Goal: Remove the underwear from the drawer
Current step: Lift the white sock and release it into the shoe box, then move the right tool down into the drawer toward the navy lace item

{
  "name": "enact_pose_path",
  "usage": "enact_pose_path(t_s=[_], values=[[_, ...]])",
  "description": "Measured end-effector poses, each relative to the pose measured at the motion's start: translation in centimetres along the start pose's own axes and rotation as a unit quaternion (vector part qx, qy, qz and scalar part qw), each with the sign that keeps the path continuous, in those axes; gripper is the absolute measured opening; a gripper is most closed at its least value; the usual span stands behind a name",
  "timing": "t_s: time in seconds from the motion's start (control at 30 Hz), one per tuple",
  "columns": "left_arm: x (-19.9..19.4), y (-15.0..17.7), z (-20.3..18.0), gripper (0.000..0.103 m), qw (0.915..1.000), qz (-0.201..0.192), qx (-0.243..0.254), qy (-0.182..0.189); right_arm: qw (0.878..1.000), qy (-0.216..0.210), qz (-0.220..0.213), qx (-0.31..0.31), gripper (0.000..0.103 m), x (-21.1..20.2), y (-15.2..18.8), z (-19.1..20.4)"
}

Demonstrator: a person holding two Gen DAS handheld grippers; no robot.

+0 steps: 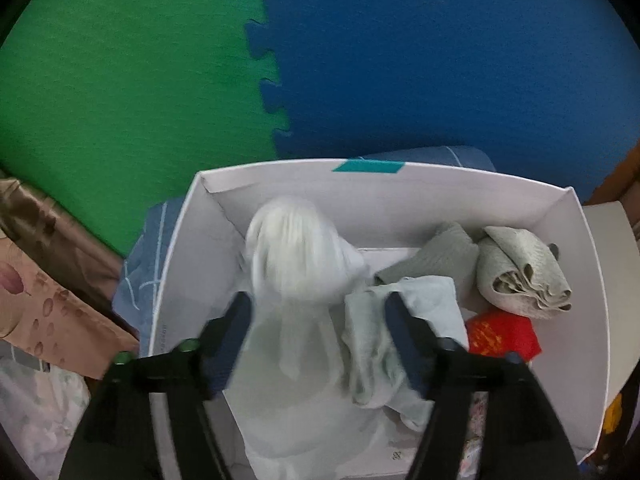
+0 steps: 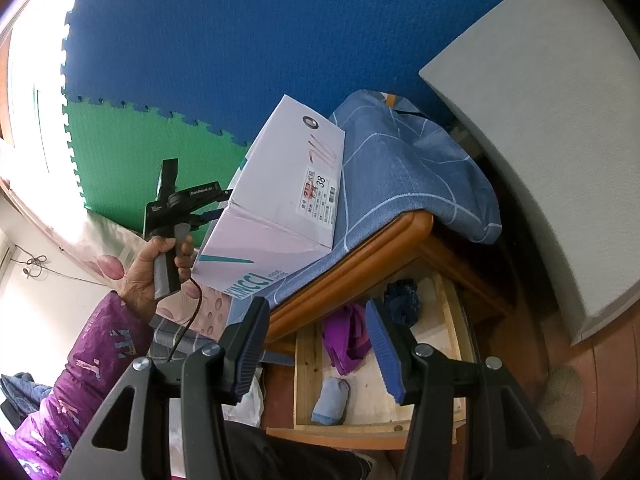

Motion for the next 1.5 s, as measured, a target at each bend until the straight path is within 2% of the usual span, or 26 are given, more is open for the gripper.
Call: enact_pose_path(t_s=[0.17, 0.23, 0.3, 0.37, 0.4, 0.5, 0.6, 0.63, 0.7, 0.73, 0.8, 0.87, 0.9, 0.93, 1.03, 1.1, 1.13, 1.2, 1.33, 1.37, 1.5], values=[[-2.8, 0.0, 0.2, 0.074, 0.9989, -0.046, 0.001, -0.014, 1.000, 0.006, 0.000, -0.009, 0.052, 0.0, 0.1, 0.1], [-5.2, 0.5, 0.4, 0.076, 0.9965, -0.084, -0.009, 0.001, 1.000, 0.012, 0.003, -0.024, 0.052, 0.1, 0.3, 0.5], [-7.9, 1.6, 0.8, 0.079, 0.9918, -0.126, -0.019, 0.006, 0.999, 0.019, 0.009, -0.049, 0.052, 0.3, 0.8, 1.1], [-10.7, 3.3, 1.3, 0.089, 0.9853, -0.167, -0.034, 0.011, 0.995, 0.036, 0.020, -0.093, 0.052, 0.8, 1.7, 2.2], [-12.0, 4.5, 1.5, 0.090, 0.9816, -0.185, -0.043, 0.022, 0.992, 0.042, 0.026, -0.112, 0.052, 1.1, 2.2, 2.7], [-15.2, 8.9, 2.4, 0.096, 0.9700, -0.230, -0.060, 0.051, 0.977, 0.074, 0.047, -0.194, 0.052, 2.4, 4.3, 4.4], [-16.6, 13.5, 3.6, 0.098, 0.9639, -0.245, -0.080, 0.067, 0.949, 0.120, 0.078, -0.281, 0.052, 4.6, 7.0, 5.6], [-16.8, 15.3, 4.0, 0.098, 0.9612, -0.251, -0.085, 0.076, 0.935, 0.150, 0.091, -0.309, 0.052, 5.9, 8.0, 5.5], [-16.9, 19.3, 5.1, 0.098, 0.9578, -0.259, -0.102, 0.072, 0.919, 0.176, 0.119, -0.333, 0.052, 7.8, 9.0, 5.1], [-16.8, 20.7, 5.5, 0.098, 0.9563, -0.260, -0.111, 0.073, 0.904, 0.196, 0.134, -0.355, 0.052, 9.1, 9.7, 4.8], [-16.4, 23.9, 6.3, 0.098, 0.9505, -0.266, -0.131, 0.092, 0.856, 0.234, 0.170, -0.429, 0.052, 12.1, 11.4, 4.3], [-15.9, 25.9, 6.9, 0.098, 0.9470, -0.269, -0.148, 0.095, 0.809, 0.267, 0.198, -0.484, 0.052, 14.6, 12.9, 3.4], [-15.6, 26.8, 7.2, 0.098, 0.9459, -0.269, -0.154, 0.094, 0.790, 0.278, 0.213, -0.503, 0.052, 15.8, 13.6, 2.8], [-15.3, 27.6, 7.5, 0.098, 0.9453, -0.270, -0.157, 0.093, 0.776, 0.286, 0.232, -0.512, 0.048, 17.0, 14.1, 2.0], [-14.5, 29.3, 7.4, 0.098, 0.9480, -0.271, -0.148, 0.076, 0.746, 0.314, 0.255, -0.529, 0.048, 20.0, 14.6, 0.0], [-14.0, 29.8, 7.2, 0.098, 0.9499, -0.270, -0.140, 0.071, 0.720, 0.334, 0.253, -0.554, 0.048, 21.4, 14.7, -1.1], [-13.7, 30.0, 7.0, 0.098, 0.9506, -0.269, -0.137, 0.073, 0.703, 0.342, 0.247, -0.573, 0.048, 22.3, 14.7, -1.5], [-13.1, 30.1, 6.6, 0.099, 0.9542, -0.259, -0.128, 0.077, 0.680, 0.349, 0.246, -0.596, 0.048, 23.5, 15.1, -2.0], [-12.6, 30.4, 6.3, 0.098, 0.9556, -0.253, -0.125, 0.086, 0.619, 0.372, 0.247, -0.646, 0.048, 25.6, 15.8, -3.7], [-12.5, 30.4, 6.3, 0.099, 0.9555, -0.252, -0.125, 0.088, 0.611, 0.375, 0.249, -0.651, 0.048, 26.1, 15.9, -4.2], [-11.7, 30.4, 6.6, 0.099, 0.9574, -0.237, -0.133, 0.098, 0.598, 0.391, 0.236, -0.658, 0.048, 27.6, 15.3, -5.1]])
Point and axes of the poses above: each gripper's, at about its wrist camera, not at the fingertips, and x roughly the way its jaws point, z to its left, y to its underside, the point moved 6 cm from there along x, roughly the way its jaws point, and after that the axes turned 6 degrees about x, right-handed, at the moved point
